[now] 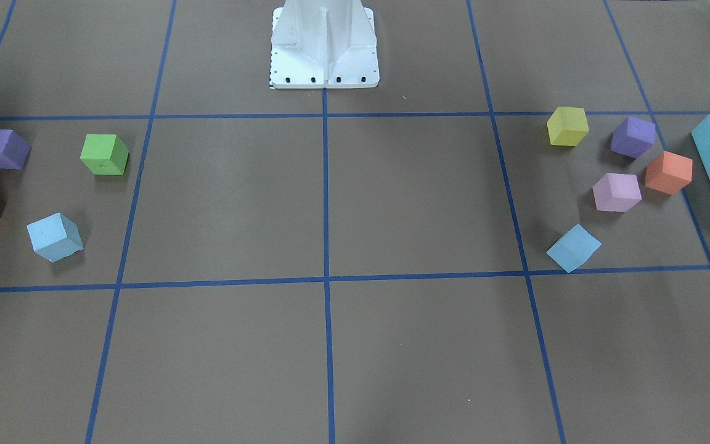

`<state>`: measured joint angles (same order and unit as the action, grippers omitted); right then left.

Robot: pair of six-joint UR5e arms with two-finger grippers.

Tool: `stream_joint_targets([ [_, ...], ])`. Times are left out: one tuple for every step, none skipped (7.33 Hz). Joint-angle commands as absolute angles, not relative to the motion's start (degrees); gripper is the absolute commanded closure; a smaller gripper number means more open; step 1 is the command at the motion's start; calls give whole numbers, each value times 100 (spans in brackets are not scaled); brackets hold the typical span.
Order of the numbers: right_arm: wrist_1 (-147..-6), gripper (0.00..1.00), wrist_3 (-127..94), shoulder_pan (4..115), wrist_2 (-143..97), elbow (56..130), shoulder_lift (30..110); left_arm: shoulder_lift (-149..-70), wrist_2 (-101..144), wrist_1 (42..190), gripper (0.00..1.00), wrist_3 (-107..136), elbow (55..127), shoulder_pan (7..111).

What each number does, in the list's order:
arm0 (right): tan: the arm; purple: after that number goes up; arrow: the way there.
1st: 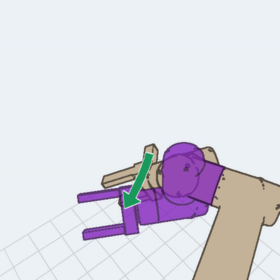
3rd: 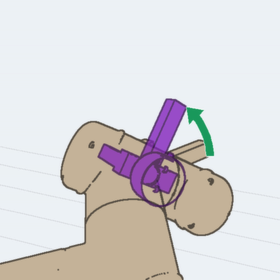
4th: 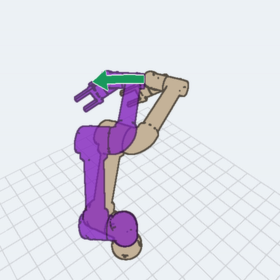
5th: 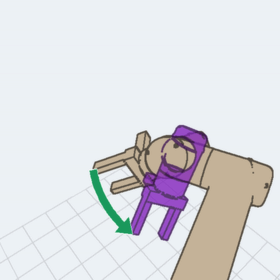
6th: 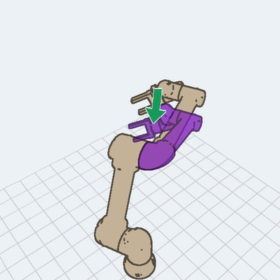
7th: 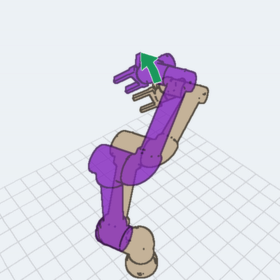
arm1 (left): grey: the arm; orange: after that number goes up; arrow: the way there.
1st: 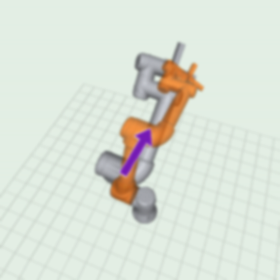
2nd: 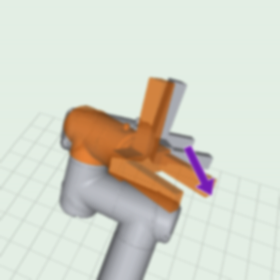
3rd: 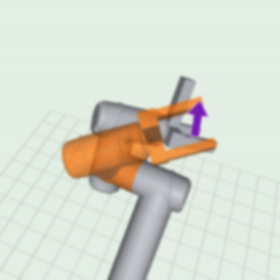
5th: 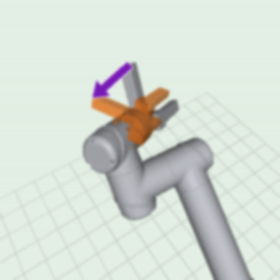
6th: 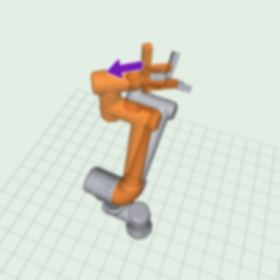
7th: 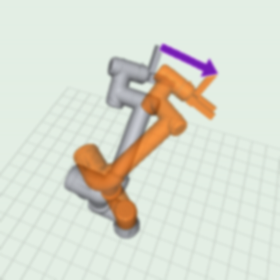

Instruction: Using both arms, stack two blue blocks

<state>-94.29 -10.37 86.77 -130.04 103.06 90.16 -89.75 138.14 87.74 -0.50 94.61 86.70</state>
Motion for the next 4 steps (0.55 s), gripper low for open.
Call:
stream_joint_targets([
  [-9431,0,-1020,8753,-13112,10336,9044,-8947,13808,8780,2,-53,9440,8675],
  [-9422,0,-1020,8754,-13305,10353,8992,-8956,13816,8772,1,-18,9448,8675],
  [-9413,0,-1020,8728,-13350,10588,8808,-8982,13816,8771,1,35,9474,8666],
  [-9422,0,-1028,8292,-13316,10843,8511,-9069,13825,8771,1,227,9536,8649],
])
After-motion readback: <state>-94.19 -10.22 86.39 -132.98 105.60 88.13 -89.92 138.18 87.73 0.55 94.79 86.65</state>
